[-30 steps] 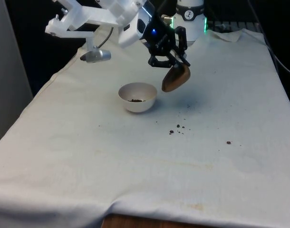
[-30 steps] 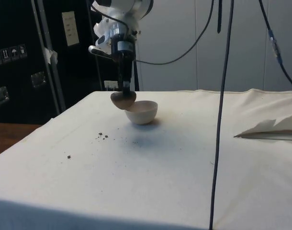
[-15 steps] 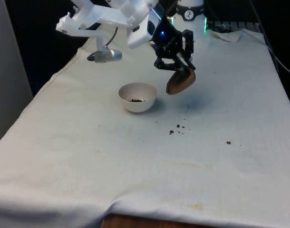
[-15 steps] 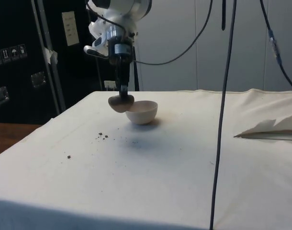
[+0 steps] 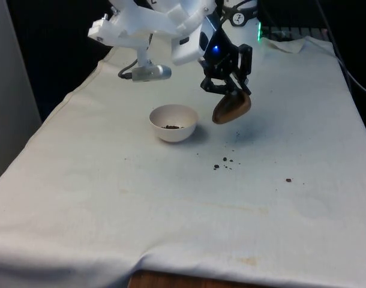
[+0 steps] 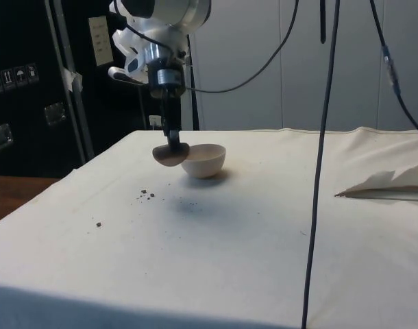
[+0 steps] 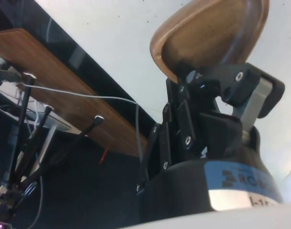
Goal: Pour the coffee beans from the cup into the bowl.
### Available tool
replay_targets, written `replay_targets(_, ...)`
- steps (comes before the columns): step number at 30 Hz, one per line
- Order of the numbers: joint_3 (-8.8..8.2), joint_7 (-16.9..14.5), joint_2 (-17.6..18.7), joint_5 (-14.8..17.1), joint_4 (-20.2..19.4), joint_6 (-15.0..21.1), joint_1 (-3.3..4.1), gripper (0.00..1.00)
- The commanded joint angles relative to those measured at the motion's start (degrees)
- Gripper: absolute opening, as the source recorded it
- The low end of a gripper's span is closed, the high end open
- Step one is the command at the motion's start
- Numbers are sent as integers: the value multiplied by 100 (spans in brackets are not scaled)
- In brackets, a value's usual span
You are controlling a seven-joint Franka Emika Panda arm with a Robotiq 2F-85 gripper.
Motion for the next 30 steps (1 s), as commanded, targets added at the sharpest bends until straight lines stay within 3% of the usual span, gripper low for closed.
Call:
replay_targets(1,-23,80,-40,-74,-46,126,63,0)
replay_targets(2,6,132,-40,-138,-52,178,63,0)
replay_targets(3,46,80,0,-97,0,74,0,0)
replay_targets(4,23,155,-46,-172,-52,212,63,0)
replay_targets(11,120,275,-86,-390,-115,441,69,0)
replay_targets(12,166,235,-23,-361,-40,321,0,0)
replay_targets(13,138,286,-92,-413,-132,481,69,0)
replay_targets(20,246,372,-201,-625,-315,785,63,0)
replay_targets(21,281,327,-143,-573,-235,642,0,0)
replay_targets(22,264,384,-212,-653,-338,831,63,0)
replay_targets(29,378,504,-292,-900,-487,1163,57,0)
replay_targets(30,413,458,-252,-854,-424,1037,0,0)
